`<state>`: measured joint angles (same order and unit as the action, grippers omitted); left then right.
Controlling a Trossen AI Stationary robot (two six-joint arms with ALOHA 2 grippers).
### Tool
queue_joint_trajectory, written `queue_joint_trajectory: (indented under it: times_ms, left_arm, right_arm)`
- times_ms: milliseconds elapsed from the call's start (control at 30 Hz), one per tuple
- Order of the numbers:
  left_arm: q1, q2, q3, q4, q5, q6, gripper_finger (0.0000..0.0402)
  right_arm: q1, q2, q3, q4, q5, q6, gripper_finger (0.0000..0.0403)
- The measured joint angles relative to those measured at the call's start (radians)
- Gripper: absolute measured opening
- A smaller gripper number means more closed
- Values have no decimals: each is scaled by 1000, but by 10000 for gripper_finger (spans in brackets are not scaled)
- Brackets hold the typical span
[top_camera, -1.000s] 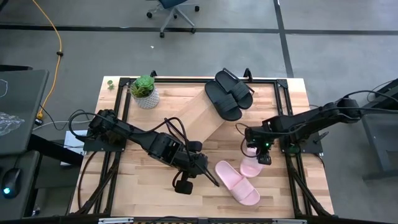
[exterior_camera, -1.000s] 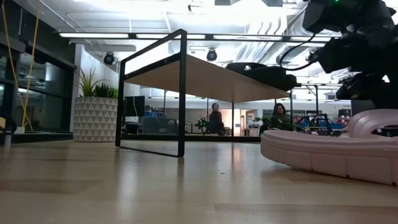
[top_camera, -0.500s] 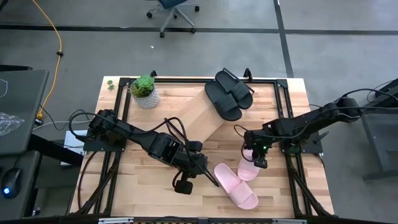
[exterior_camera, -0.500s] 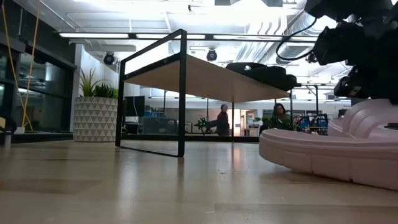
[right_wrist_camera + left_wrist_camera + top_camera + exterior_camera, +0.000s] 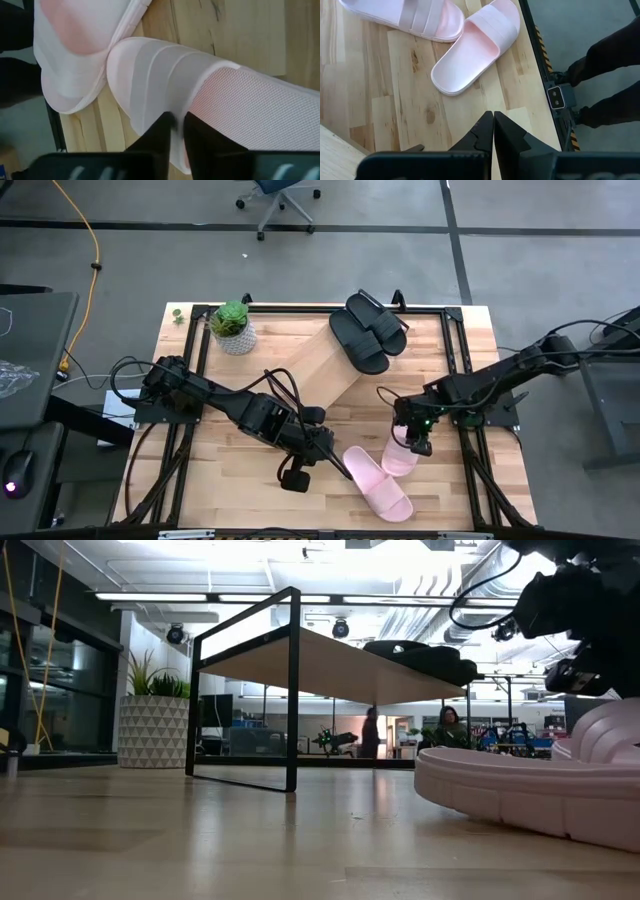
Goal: Pick and place slides into the shelf
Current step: Put the top pink slide on the shelf
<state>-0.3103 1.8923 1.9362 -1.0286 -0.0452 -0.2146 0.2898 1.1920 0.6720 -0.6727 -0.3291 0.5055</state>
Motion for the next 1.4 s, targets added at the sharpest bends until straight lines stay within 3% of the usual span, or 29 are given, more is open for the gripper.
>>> queue_joint_trajectory:
  times_ms: [133, 467, 1167, 1400]
  left_arm:
    - [0, 0, 0, 0, 0, 0, 3]
    - [-5, 0, 0, 0, 0, -1, 3]
    - [-13, 0, 0, 0, -11, -3, 3]
    - [-13, 0, 0, 0, -11, -2, 3]
  right_arm:
    - [8, 0, 0, 4, 0, 13, 6]
    - [14, 0, 0, 55, 7, 54, 57]
    - [14, 8, 0, 66, 19, 38, 65]
    - [5, 76, 0, 107, -24, 29, 90]
